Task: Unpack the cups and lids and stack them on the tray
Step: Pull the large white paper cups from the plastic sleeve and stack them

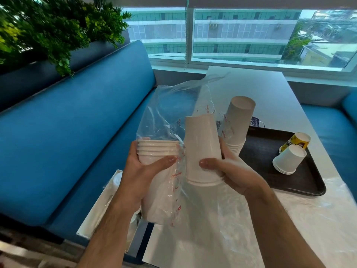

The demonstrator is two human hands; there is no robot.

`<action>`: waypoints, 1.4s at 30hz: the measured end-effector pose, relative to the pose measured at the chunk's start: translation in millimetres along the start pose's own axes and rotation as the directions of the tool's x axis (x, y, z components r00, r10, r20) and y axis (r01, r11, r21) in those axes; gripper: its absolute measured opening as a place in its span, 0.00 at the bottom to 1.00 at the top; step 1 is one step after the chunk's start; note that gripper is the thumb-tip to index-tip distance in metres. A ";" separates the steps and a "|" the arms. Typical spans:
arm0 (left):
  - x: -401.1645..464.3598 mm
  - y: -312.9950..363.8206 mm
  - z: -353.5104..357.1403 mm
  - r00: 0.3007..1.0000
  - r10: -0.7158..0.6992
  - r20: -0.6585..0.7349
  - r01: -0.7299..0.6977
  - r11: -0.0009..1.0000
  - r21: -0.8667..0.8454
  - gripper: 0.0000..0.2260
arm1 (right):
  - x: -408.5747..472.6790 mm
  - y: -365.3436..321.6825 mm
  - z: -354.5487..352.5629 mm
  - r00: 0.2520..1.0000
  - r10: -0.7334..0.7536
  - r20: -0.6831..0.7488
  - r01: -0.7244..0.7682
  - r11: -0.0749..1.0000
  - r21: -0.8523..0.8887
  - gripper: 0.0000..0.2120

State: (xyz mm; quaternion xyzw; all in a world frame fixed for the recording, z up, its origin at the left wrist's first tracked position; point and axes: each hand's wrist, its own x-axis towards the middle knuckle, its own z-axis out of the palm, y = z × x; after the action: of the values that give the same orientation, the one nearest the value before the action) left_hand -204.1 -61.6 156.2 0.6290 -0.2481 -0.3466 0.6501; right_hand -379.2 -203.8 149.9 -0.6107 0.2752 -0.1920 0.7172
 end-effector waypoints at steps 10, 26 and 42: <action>2.1 3.1 -8.0 0.999 0.015 -0.042 -0.015 1.000 0.019 0.41 | -1.3 22.8 -12.2 0.979 0.183 -0.092 -0.070 0.721 0.690 0.57; 7.2 -5.0 -8.9 0.998 0.002 -0.057 0.000 0.999 0.040 0.40 | 0.3 -41.5 -29.1 0.592 -0.564 -0.576 0.404 0.826 -0.393 0.38; 9.1 -6.1 -6.4 0.999 0.002 -0.041 -0.001 1.000 0.027 0.42 | 30.2 -61.9 -60.9 0.410 -0.704 -0.579 0.258 0.699 -0.667 0.46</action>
State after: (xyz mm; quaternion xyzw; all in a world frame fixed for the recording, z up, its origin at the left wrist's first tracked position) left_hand -194.3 -64.2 148.6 0.6444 -0.2400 -0.3298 0.6469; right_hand -390.4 -280.4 199.5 -0.6625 0.4102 -0.5777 0.2430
